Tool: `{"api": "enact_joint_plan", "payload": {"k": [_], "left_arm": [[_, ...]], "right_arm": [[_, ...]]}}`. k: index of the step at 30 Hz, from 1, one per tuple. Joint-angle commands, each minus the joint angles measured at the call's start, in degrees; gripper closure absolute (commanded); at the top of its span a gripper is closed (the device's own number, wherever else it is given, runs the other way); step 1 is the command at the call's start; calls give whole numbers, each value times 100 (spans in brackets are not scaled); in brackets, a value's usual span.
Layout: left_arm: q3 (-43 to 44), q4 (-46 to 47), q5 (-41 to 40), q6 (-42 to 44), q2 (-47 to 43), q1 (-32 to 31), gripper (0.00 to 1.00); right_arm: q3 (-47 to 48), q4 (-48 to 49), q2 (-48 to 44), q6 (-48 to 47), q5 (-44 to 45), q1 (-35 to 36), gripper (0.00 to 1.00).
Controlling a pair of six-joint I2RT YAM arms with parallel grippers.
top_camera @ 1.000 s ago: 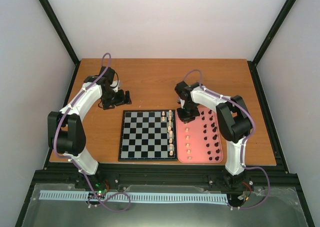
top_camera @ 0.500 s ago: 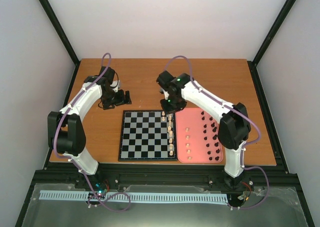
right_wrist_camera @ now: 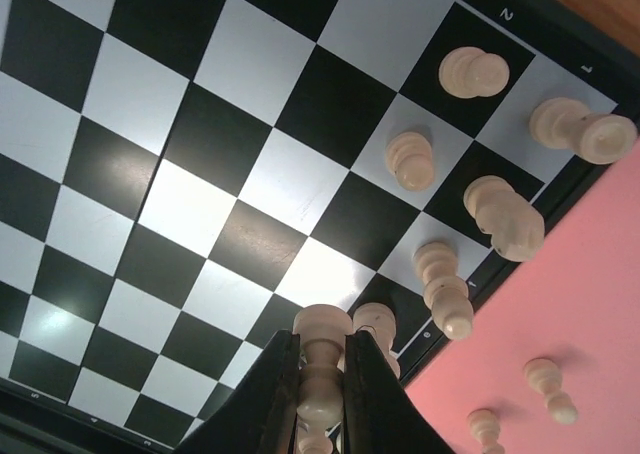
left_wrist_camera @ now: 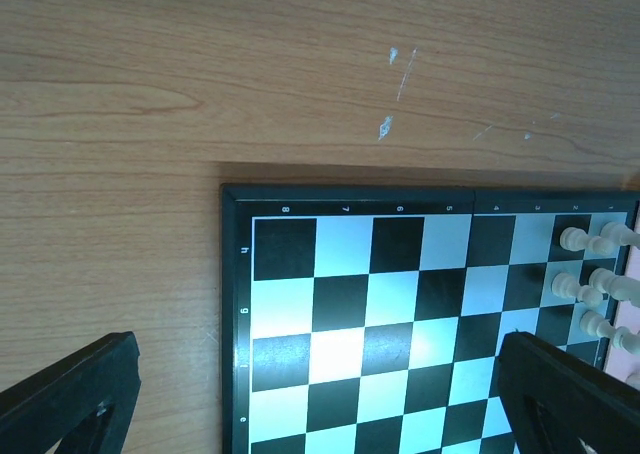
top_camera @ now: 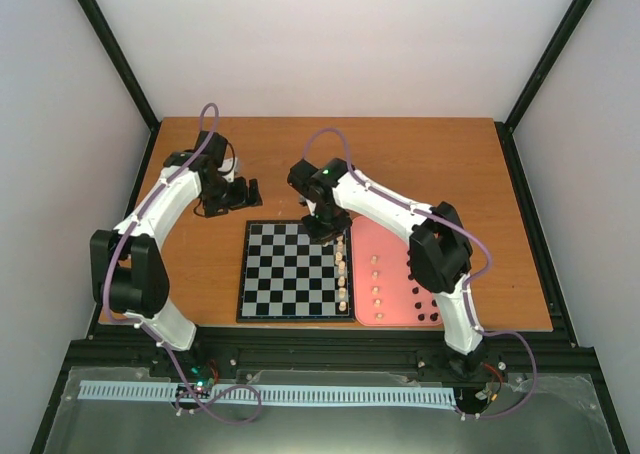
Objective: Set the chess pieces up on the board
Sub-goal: Place the chess piece on the chessboard.
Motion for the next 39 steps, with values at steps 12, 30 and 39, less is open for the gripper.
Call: {"api": "enact_joint_plan", "payload": {"k": [12,30,39], "left_arm": [[20,9,-5,-38,-183,-28,0],[2,38,4,-30,-114,-21,0],[29,32,6,-26,-72,-27,0]], "right_arm": [[-270,413,425,-5,102,2,90],[-409,612,592,25,287,-76,88],[-394,626,685,-19,283,-108,87]]}}
